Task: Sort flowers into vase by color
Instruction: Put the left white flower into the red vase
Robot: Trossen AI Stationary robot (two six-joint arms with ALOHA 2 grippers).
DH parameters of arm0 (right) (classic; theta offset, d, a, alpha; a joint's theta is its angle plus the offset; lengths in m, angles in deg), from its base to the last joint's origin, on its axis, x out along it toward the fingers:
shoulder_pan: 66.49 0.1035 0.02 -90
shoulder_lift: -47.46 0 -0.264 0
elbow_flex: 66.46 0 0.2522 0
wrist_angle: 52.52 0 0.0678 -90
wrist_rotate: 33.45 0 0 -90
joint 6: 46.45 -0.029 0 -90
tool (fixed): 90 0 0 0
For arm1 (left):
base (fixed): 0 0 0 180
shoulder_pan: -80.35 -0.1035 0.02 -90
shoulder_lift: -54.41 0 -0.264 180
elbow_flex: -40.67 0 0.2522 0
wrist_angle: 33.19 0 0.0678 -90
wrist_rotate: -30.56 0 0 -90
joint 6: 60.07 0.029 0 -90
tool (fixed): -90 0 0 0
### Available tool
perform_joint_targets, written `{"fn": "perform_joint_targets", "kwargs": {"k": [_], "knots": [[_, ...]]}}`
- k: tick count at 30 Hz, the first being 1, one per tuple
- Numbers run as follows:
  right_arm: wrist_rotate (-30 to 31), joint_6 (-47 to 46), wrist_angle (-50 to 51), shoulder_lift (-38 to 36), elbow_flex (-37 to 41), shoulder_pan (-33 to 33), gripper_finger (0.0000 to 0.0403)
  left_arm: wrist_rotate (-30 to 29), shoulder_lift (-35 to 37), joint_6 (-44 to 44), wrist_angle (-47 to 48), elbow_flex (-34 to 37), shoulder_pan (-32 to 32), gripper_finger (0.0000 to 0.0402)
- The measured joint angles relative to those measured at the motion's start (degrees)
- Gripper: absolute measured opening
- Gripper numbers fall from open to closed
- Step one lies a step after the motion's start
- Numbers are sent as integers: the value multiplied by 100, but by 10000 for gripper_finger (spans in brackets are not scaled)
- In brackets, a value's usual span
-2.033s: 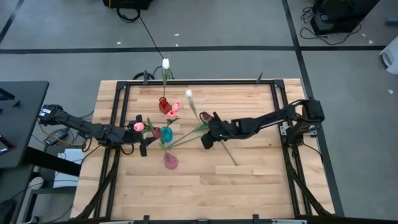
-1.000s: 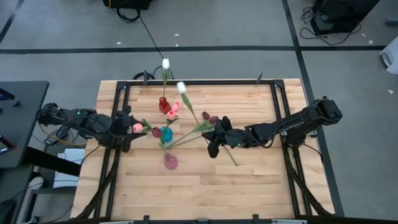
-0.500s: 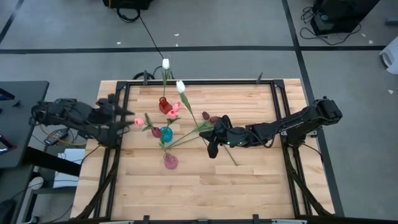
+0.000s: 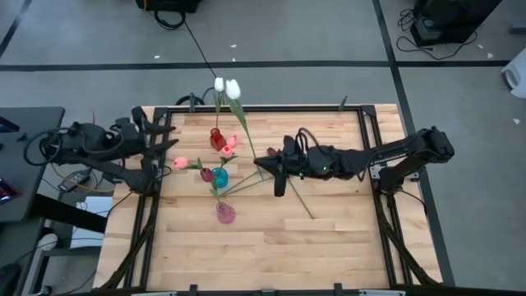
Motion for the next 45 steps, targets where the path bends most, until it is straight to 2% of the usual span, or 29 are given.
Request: {"fn": "perform_joint_targets", "kwargs": {"k": [5,10,24,31,45], "knots": [[-96,468,157,10,-587,-42,6,521,-618,199,-534,-127,0,168],[-300,679,122,361,-1052,-44,6,1173,-1096,331,-1176,-129,-6,168],[-546,1431,158,1873,-2498,221,6,1555,-2049,460,-2386,-107,-210,168],[-345,1678,280,1966,-2608,272,7,1626,-2153,343,-2528,-107,-210,168],[-334,1880,513,1860,-2608,270,7,1692,-2109,315,-2798,-107,-212,167]]}}
